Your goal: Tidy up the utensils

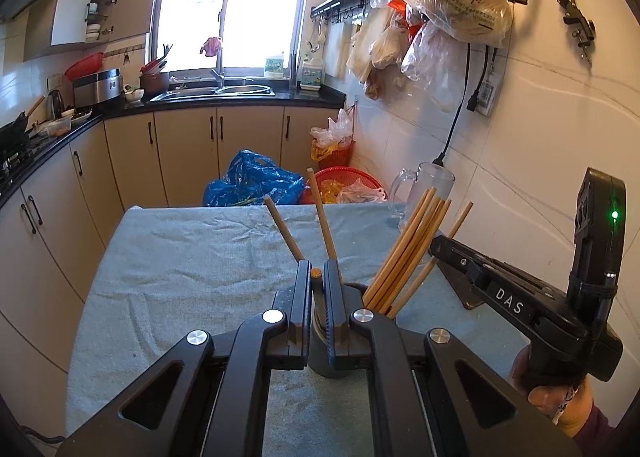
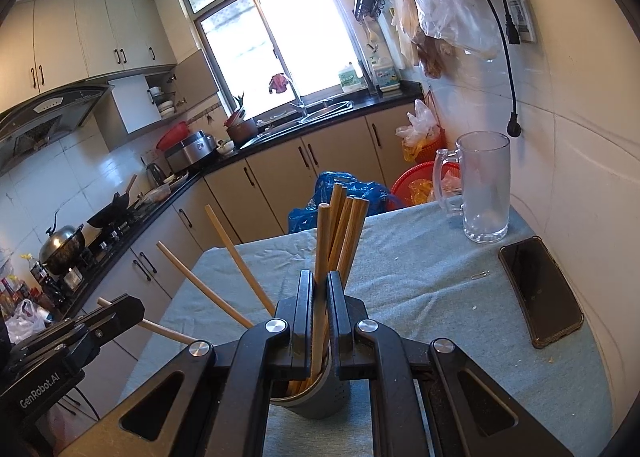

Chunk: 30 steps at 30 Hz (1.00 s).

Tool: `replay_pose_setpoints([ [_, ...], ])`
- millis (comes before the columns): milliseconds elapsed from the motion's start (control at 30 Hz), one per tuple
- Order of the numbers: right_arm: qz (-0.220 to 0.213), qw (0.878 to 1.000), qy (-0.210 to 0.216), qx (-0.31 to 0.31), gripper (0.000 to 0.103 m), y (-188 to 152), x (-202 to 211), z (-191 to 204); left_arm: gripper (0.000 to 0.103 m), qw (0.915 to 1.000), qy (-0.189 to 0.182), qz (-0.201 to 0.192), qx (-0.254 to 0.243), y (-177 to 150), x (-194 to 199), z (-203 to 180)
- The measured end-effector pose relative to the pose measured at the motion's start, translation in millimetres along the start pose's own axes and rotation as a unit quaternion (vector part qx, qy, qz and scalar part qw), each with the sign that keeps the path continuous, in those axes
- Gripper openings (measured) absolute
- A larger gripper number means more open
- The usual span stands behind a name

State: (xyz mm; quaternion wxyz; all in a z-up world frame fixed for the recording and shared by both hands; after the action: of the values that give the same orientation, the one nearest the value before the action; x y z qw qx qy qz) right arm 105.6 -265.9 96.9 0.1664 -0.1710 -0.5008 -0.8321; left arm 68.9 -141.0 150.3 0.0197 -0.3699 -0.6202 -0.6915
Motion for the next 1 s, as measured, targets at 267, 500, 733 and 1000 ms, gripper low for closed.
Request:
replay_pose_setpoints([
  [267,-0.021,1.0,0.007,0.0,0.008,11.7,8.5,5.5,0.005,0.9995,-0.001,-0.027,0.017,16.7,14.5,11.8],
  [500,-0.002,1.0,0.0,-0.002,0.008,-2.6,-4.9,-2.0,0.005,0.9999,-0.004,0.005,0.013,-2.9,-5.3,5.5],
  [733,0.002,1.0,-0.002,-0.006,0.008,-1.3,-6.7,-7.5,0.006,0.9999,-0.004,0.005,0.014,-5.5,-5.6,7.4],
  [1000,0.001,1.0,-0.011,0.0,0.017,-1.6,-6.0,-6.1,0.006,0.9995,0.002,0.007,0.032,-6.8,-2.3,14.7],
])
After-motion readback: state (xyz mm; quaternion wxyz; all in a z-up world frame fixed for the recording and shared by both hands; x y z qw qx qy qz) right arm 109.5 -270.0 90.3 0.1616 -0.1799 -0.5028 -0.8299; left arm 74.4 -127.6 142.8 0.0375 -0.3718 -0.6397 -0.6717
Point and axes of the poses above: each gripper's, at about its wrist camera, not at the fingertips, and x roughly against the way its jaws point, z to its left, y to its top, the point moved 8 cm from there along -x, roughly the way its jaws point, and after that the axes turned 6 degrees about -x, right-handed, at the moved point
